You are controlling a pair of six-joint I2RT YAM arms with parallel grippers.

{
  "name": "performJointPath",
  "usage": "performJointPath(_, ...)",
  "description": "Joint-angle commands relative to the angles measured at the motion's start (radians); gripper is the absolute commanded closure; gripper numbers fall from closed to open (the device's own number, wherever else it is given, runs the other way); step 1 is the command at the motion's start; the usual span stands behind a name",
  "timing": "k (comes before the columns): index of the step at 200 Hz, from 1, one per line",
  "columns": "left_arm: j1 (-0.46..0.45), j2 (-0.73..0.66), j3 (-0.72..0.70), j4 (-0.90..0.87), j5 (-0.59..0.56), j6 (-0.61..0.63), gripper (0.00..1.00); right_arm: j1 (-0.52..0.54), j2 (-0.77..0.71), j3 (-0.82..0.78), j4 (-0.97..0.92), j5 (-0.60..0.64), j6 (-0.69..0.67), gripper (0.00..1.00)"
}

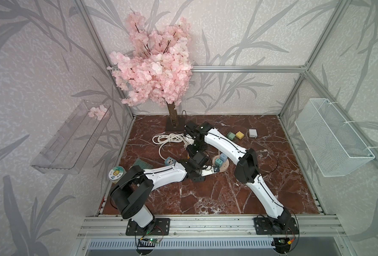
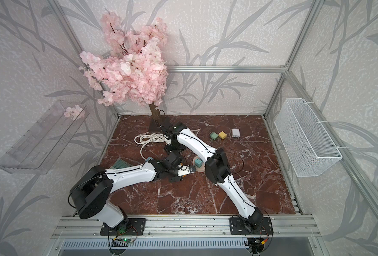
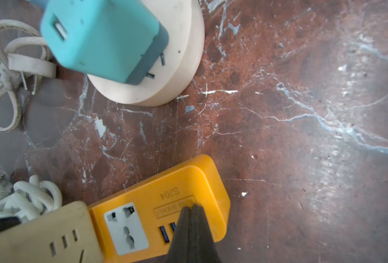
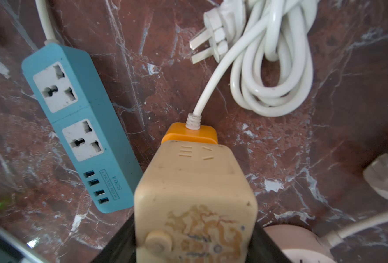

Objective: Pull the plug off the socket
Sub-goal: Remove the plug from the socket.

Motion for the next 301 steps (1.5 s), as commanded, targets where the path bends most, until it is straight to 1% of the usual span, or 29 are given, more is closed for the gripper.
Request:
performJointPath(1,-0.003,0.08,-0.064,-0.2,0.033,0.009,1.0,0.035,-0.026,0.051,-0.13,0.193,-0.019,1.0)
performJointPath(21,-0.003,0.08,-0.064,-0.199,0.033,0.009,1.0,0.035,-0.016,0.063,-0.135,0.189,-0.023,1.0)
performJointPath(32,-0.003,0.081,-0.064,-0.201,0.034,0.009,1.0,0.028,-0.016,0.069,-0.131,0.155,-0.022,1.0)
performJointPath(44,-0.003,0.081,-0.063,-0.2,0.033,0.009,1.0,0.007,-0.023,0.064,-0.108,0.05,-0.019,1.0)
performJointPath(74,-0.003,0.082,-0.064,-0.2,0.031,0.007,1.0,-0.064,-0.06,-0.024,0.007,-0.294,-0.006,1.0)
performJointPath(85,-0.003,0.082,-0.064,-0.2,0.031,0.008,1.0,-0.086,-0.063,-0.045,0.037,-0.402,-0.004,1.0)
performJointPath(106,-0.003,0.083,-0.064,-0.199,0.03,0.008,1.0,-0.123,-0.065,-0.085,0.083,-0.549,0.021,1.0)
performJointPath(124,-0.003,0.082,-0.064,-0.197,0.03,0.006,1.0,-0.146,-0.096,-0.161,0.156,-0.62,0.056,1.0)
performJointPath(133,-0.003,0.082,-0.065,-0.198,0.03,0.006,1.0,-0.149,-0.114,-0.192,0.179,-0.613,0.067,1.0)
performJointPath(147,-0.003,0.08,-0.066,-0.198,0.03,0.008,1.0,-0.142,-0.128,-0.198,0.165,-0.539,0.06,1.0)
performJointPath(185,-0.003,0.083,-0.061,-0.202,0.033,0.009,1.0,-0.064,-0.084,-0.047,-0.025,-0.177,-0.016,1.0)
performJointPath(200,-0.003,0.085,-0.06,-0.204,0.032,0.009,1.0,-0.014,-0.047,0.027,-0.092,0.012,-0.038,1.0)
performJointPath(204,-0.003,0.085,-0.06,-0.204,0.032,0.009,1.0,0.001,-0.034,0.056,-0.118,0.078,-0.043,1.0)
performJointPath(222,-0.003,0.087,-0.06,-0.204,0.032,0.009,1.0,0.035,0.023,0.157,-0.201,0.221,-0.055,1.0)
performJointPath(234,-0.003,0.088,-0.059,-0.206,0.033,0.01,1.0,0.043,0.056,0.217,-0.244,0.27,-0.058,1.0)
performJointPath(254,-0.002,0.091,-0.054,-0.209,0.034,0.011,1.0,0.045,0.063,0.241,-0.259,0.283,-0.057,1.0)
performJointPath(263,-0.003,0.092,-0.054,-0.21,0.034,0.01,1.0,0.043,0.051,0.226,-0.244,0.257,-0.058,1.0)
performJointPath(272,-0.003,0.093,-0.054,-0.21,0.033,0.011,1.0,0.033,0.031,0.199,-0.218,0.19,-0.059,1.0)
performJointPath(279,-0.003,0.094,-0.053,-0.211,0.033,0.009,1.0,0.019,0.013,0.176,-0.193,0.115,-0.055,1.0)
performJointPath(301,-0.003,0.093,-0.054,-0.21,0.033,0.009,1.0,-0.033,-0.054,0.047,-0.075,-0.155,-0.032,1.0)
